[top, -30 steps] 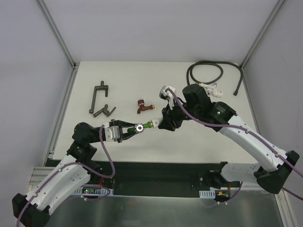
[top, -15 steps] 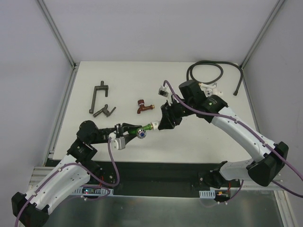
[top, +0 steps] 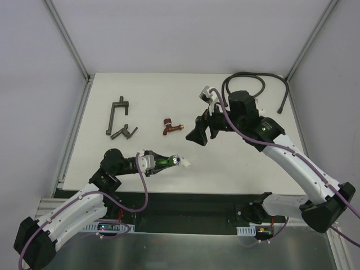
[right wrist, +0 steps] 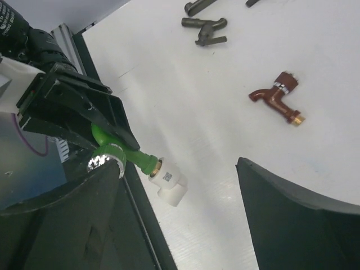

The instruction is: Install the water faucets

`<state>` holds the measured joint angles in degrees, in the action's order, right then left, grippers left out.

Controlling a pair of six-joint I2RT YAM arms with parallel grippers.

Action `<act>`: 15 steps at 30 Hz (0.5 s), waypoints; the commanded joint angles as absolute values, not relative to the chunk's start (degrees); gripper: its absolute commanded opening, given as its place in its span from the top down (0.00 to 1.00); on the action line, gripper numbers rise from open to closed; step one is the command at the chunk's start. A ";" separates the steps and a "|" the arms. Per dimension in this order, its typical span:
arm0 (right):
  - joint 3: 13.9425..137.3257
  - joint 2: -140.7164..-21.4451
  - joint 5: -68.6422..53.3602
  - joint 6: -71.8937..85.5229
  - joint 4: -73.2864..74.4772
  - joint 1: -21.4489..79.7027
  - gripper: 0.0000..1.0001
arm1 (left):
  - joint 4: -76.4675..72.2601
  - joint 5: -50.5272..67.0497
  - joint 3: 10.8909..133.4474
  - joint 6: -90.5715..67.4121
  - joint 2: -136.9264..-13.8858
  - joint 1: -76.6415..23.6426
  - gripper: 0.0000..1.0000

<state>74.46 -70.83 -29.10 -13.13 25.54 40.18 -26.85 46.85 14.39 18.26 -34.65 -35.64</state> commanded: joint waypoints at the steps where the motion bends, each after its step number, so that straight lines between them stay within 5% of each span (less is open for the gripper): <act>1: 69.20 -64.43 -25.58 -16.69 15.84 39.55 0.12 | -41.21 35.90 13.37 2.84 -34.72 -35.60 1.00; 9: 50.64 -56.08 -29.35 -24.52 -4.70 39.55 0.00 | -49.39 13.38 8.97 -25.20 -33.49 -33.93 1.00; 15: 42.72 -55.98 -32.51 -28.12 -14.94 39.64 0.04 | -47.20 4.32 8.52 -46.03 -30.86 -32.78 1.00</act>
<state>43.81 -56.40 -28.27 -23.70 -2.52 39.72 -41.34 14.20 8.21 -27.75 -33.41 -33.61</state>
